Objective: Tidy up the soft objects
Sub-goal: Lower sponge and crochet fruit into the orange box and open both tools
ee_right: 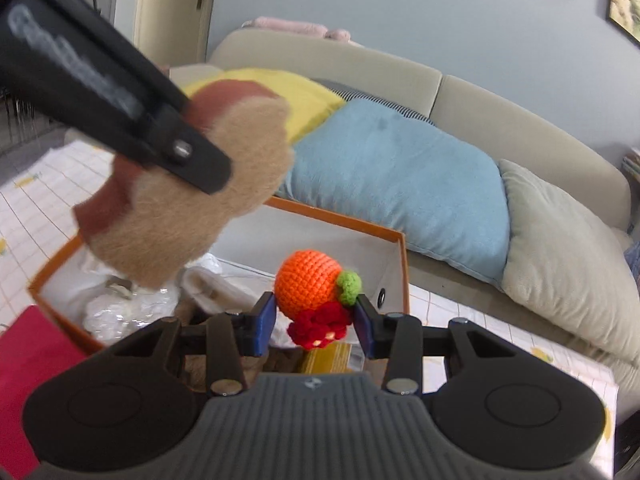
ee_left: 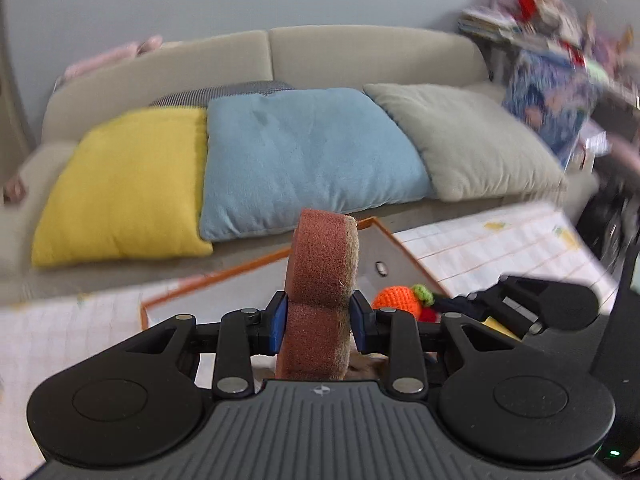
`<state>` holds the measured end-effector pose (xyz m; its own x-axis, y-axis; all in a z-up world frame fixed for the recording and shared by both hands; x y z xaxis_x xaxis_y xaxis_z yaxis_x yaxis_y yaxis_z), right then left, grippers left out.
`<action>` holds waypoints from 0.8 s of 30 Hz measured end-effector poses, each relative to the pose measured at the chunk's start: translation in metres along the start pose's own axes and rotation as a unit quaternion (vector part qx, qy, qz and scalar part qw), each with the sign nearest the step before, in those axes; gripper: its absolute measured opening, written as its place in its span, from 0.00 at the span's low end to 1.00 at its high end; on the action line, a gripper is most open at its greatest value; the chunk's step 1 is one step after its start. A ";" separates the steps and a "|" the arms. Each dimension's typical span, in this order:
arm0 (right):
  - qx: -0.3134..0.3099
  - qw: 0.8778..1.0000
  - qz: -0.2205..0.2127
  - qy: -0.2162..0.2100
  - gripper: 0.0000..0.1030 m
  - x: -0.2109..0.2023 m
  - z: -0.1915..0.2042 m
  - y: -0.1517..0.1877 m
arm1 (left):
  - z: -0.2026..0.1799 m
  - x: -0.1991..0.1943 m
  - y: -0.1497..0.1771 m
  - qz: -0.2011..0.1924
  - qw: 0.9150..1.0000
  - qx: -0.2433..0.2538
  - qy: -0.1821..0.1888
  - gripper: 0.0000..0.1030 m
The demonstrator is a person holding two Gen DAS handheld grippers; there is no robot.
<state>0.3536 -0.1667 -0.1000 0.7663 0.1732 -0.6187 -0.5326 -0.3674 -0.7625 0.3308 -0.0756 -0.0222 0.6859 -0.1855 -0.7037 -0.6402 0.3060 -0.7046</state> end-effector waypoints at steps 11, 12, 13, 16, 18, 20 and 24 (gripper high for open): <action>-0.029 0.998 0.053 -0.001 0.40 0.036 0.006 0.006 | 0.000 0.062 0.020 0.048 0.988 0.141 -0.046 0.36; -0.027 0.998 0.056 -0.001 0.41 0.038 0.006 0.007 | 0.002 0.064 0.021 0.051 0.987 0.141 -0.051 0.39; -0.026 0.998 0.059 0.000 0.41 0.040 0.006 0.008 | 0.003 0.065 0.022 0.050 0.987 0.141 -0.054 0.40; -0.030 0.998 0.060 0.000 0.41 0.041 0.007 0.008 | 0.005 0.063 0.023 0.046 0.987 0.140 -0.058 0.53; -0.034 0.998 0.055 0.002 0.45 0.040 0.008 0.009 | 0.006 0.059 0.022 0.039 0.988 0.134 -0.059 0.60; -0.036 0.998 0.053 0.003 0.47 0.035 0.010 0.009 | 0.008 0.054 0.022 0.033 0.990 0.126 -0.057 0.68; -0.028 0.999 0.041 0.010 0.60 0.017 0.008 0.007 | 0.009 0.038 0.017 0.011 0.991 0.120 -0.056 0.75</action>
Point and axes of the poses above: each gripper's, at about its wrist camera, not at the fingertips, and x roughly the way its jaws point, z to its left, y to its underside, the point moved 5 cm from there along x, roughly the way its jaws point, and after that the axes turned 1 degree about y, right-handed, at the moved point
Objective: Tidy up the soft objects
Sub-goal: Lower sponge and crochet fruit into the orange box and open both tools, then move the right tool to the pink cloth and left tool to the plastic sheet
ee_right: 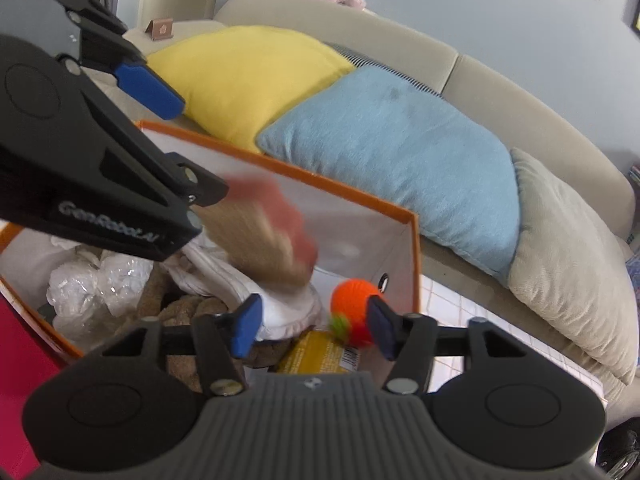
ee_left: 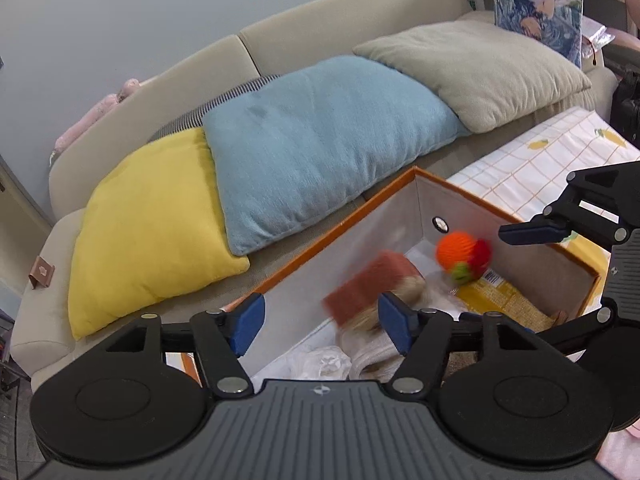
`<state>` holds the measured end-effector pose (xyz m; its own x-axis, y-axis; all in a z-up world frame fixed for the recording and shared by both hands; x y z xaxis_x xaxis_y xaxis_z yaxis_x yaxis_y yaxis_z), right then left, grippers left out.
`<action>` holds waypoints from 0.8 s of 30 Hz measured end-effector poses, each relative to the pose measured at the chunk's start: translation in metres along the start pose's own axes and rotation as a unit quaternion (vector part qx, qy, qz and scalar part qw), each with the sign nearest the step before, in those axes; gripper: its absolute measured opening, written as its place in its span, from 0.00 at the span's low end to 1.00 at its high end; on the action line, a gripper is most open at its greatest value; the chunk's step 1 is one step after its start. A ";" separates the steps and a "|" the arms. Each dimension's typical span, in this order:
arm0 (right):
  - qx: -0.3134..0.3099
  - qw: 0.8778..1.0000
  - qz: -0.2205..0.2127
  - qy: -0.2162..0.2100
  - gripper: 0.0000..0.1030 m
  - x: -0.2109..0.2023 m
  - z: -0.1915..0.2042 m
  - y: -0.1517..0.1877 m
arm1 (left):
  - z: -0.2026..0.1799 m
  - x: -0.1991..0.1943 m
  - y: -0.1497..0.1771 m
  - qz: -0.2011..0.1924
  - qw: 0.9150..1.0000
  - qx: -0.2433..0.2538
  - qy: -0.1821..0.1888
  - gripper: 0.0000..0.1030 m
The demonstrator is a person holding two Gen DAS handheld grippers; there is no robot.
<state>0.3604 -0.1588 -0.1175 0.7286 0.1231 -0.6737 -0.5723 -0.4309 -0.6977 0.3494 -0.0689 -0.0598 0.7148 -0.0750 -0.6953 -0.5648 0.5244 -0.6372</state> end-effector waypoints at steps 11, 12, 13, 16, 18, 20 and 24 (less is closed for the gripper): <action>0.081 0.995 -0.065 -0.009 0.78 -0.098 -0.012 0.014 | -0.012 -0.102 0.000 -0.105 0.994 -0.038 0.018 0.75; 0.085 0.994 -0.071 -0.009 0.80 -0.109 -0.011 0.018 | -0.015 -0.112 0.003 -0.112 0.992 -0.045 0.024 0.75; 0.089 0.993 -0.077 -0.009 0.80 -0.120 -0.010 0.022 | -0.018 -0.122 0.005 -0.117 0.991 -0.051 0.033 0.76; 0.096 0.991 -0.091 -0.012 0.80 -0.152 -0.006 0.039 | -0.028 -0.145 0.016 -0.126 0.989 -0.063 0.054 0.78; 0.101 0.990 -0.097 -0.009 0.80 -0.170 -0.005 0.054 | -0.036 -0.158 0.024 -0.127 0.987 -0.068 0.068 0.78; 0.108 0.990 -0.091 -0.005 0.80 -0.188 -0.005 0.075 | -0.045 -0.168 0.035 -0.125 0.985 -0.075 0.089 0.78; 0.144 0.988 -0.050 0.002 0.80 -0.208 -0.012 0.123 | -0.070 -0.182 0.056 -0.110 0.981 -0.081 0.135 0.78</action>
Point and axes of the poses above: each gripper's, at about its wrist camera, not at the fingertips, and x roughly the way its jaws point, z to its left, y to its underside, the point moved 5 cm from there along x, roughly the way its jaws point, and after that the axes turned 1 degree about y, right-handed, at the moved point
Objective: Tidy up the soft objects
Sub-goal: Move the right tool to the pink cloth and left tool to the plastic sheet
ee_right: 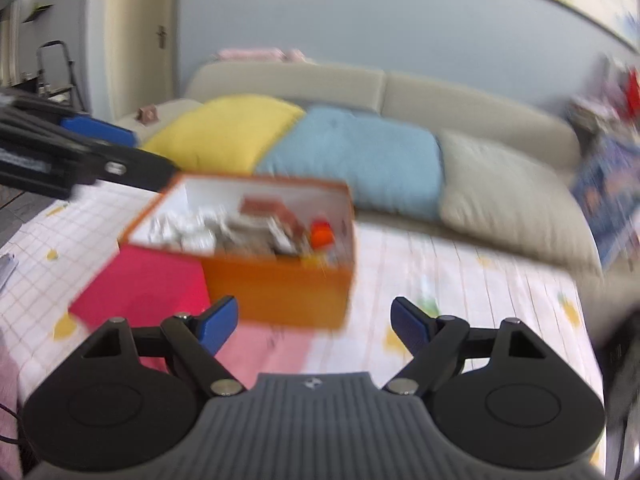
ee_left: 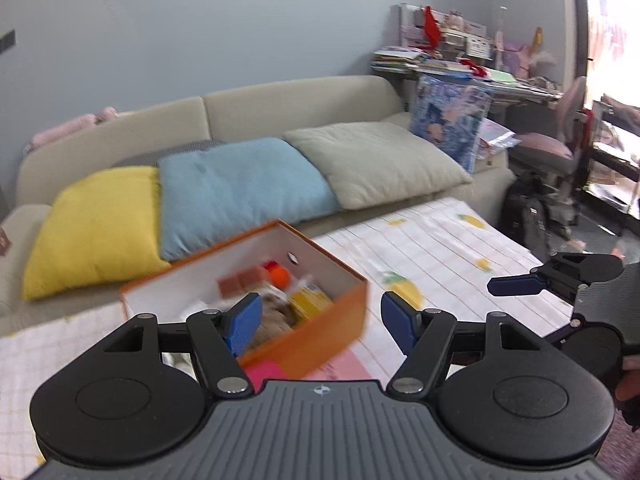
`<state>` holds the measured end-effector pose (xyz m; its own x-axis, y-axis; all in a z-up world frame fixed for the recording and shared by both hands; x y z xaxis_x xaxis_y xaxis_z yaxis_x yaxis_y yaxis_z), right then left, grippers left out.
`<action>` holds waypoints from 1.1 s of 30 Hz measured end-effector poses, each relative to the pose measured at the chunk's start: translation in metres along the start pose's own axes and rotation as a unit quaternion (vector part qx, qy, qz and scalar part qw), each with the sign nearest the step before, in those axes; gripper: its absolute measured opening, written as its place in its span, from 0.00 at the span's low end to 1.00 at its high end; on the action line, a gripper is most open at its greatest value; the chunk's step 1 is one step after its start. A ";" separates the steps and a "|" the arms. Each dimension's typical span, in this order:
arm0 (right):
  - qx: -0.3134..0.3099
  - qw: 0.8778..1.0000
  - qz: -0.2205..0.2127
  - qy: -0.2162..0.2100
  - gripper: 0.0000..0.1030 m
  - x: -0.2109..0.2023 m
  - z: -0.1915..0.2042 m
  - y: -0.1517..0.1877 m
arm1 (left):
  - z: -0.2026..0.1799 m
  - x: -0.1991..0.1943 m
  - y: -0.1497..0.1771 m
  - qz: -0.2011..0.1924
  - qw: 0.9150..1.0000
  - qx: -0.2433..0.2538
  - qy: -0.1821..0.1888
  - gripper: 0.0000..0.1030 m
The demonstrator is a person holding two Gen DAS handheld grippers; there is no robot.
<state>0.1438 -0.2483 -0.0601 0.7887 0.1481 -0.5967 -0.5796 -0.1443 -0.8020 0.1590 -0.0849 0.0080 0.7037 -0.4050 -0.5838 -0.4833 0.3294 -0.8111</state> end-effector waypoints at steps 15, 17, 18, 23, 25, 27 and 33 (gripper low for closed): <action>0.157 0.973 0.156 0.070 0.77 -0.022 -0.063 0.123 | -0.089 0.061 0.091 0.178 0.978 0.025 0.107 0.77; 0.159 0.972 0.162 0.063 0.77 -0.015 -0.062 0.126 | -0.089 0.066 0.102 0.191 0.976 0.020 0.101 0.77; 0.157 0.971 0.169 0.058 0.77 -0.011 -0.061 0.127 | -0.087 0.068 0.105 0.199 0.975 0.015 0.097 0.77; 0.146 0.967 0.206 0.040 0.77 0.021 -0.056 0.127 | -0.076 0.086 0.120 0.228 0.970 -0.016 0.087 0.76; 0.149 0.965 0.213 0.039 0.77 0.035 -0.057 0.126 | -0.075 0.094 0.122 0.234 0.968 -0.020 0.082 0.76; 0.152 0.962 0.221 0.050 0.78 0.052 -0.060 0.126 | -0.078 0.106 0.122 0.235 0.968 -0.016 0.082 0.76; 0.176 0.950 0.249 0.069 0.78 0.083 -0.072 0.139 | -0.079 0.147 0.131 0.250 0.965 -0.005 0.074 0.79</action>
Point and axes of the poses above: each gripper's, at about its wrist camera, not at the fingertips, and x roughly the way its jaws point, z to its left, y to its underside, the point moved 5 cm from there along x, roughly the way its jaws point, and after that the axes turned 1 degree about y, right-handed, at the moved point
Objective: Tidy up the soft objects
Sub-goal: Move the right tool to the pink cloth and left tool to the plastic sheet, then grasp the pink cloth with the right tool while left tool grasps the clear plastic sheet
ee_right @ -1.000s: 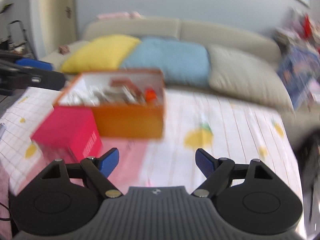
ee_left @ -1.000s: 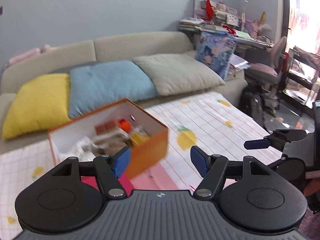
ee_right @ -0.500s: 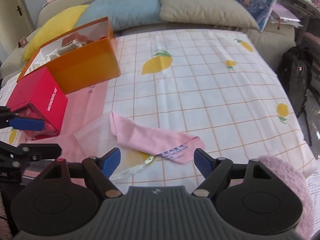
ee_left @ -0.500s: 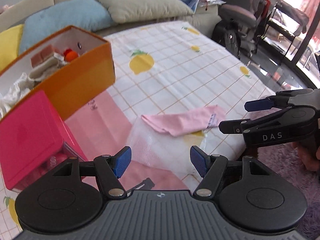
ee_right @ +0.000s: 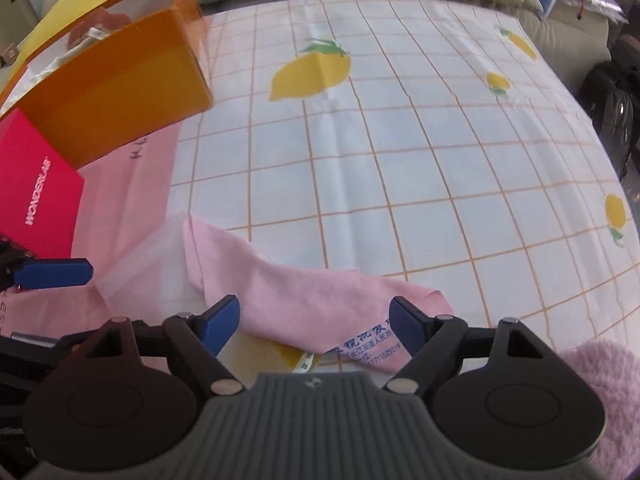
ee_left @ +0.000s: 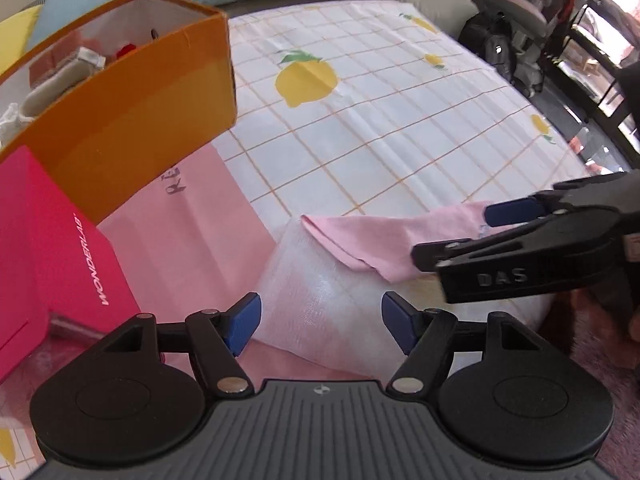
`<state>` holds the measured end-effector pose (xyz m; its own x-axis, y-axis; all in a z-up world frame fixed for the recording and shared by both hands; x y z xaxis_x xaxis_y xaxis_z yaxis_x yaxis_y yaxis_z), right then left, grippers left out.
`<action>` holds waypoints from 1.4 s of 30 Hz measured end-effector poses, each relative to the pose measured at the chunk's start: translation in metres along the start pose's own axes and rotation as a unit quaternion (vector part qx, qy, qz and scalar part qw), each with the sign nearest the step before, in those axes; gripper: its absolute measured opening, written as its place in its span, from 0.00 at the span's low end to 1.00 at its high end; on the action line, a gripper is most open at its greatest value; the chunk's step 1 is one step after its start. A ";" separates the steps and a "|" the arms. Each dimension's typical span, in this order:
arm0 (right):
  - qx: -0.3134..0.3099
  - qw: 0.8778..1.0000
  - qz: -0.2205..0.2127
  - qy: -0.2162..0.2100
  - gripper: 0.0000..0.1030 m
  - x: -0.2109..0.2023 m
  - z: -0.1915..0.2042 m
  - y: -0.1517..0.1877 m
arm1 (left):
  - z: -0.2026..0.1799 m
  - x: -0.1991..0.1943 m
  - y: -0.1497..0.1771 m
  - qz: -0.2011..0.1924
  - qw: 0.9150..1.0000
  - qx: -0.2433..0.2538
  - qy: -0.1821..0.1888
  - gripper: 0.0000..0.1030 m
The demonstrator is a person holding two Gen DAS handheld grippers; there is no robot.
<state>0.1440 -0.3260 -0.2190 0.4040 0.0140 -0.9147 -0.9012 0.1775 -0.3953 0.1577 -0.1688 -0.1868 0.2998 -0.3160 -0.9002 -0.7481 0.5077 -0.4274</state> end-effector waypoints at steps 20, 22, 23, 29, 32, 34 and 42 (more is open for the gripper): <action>-0.016 1.000 -0.011 0.022 0.12 0.004 0.000 0.002 | -0.059 0.025 0.016 -0.012 0.993 0.114 0.018 0.56; -0.006 1.000 -0.011 0.012 0.07 0.004 -0.002 0.002 | -0.063 0.025 0.016 -0.016 0.992 0.125 0.020 0.44; 0.002 1.000 -0.009 0.007 0.03 0.003 -0.004 0.002 | -0.064 0.025 0.015 -0.018 0.991 0.127 0.021 0.31; 0.054 0.998 -0.036 -0.011 0.01 -0.016 -0.016 0.002 | -0.056 0.023 0.012 -0.022 0.993 0.114 -0.003 0.02; 0.072 0.996 -0.048 -0.007 0.01 -0.027 -0.022 0.004 | -0.045 0.011 0.009 -0.039 0.995 0.093 -0.008 0.01; 0.080 0.995 -0.058 0.000 0.00 -0.034 -0.026 0.006 | -0.038 0.001 0.007 -0.051 0.995 0.084 -0.012 0.01; 0.058 0.998 -0.034 -0.016 0.00 -0.036 -0.019 0.012 | -0.017 -0.016 0.022 -0.041 0.997 0.064 0.034 0.03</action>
<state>0.1157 -0.3426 -0.1929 0.4704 0.0286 -0.8820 -0.8478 0.2922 -0.4427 0.1262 -0.1662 -0.1806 0.3134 -0.4120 -0.8556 -0.6392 0.5748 -0.5109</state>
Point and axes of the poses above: each gripper's, at about its wrist camera, not at the fingertips, and x roughly the way its jaws point, z to its left, y to its underside, the point moved 5 cm from there along x, roughly the way its jaws point, and after that the axes turned 1 degree about y, right-handed, at the moved point
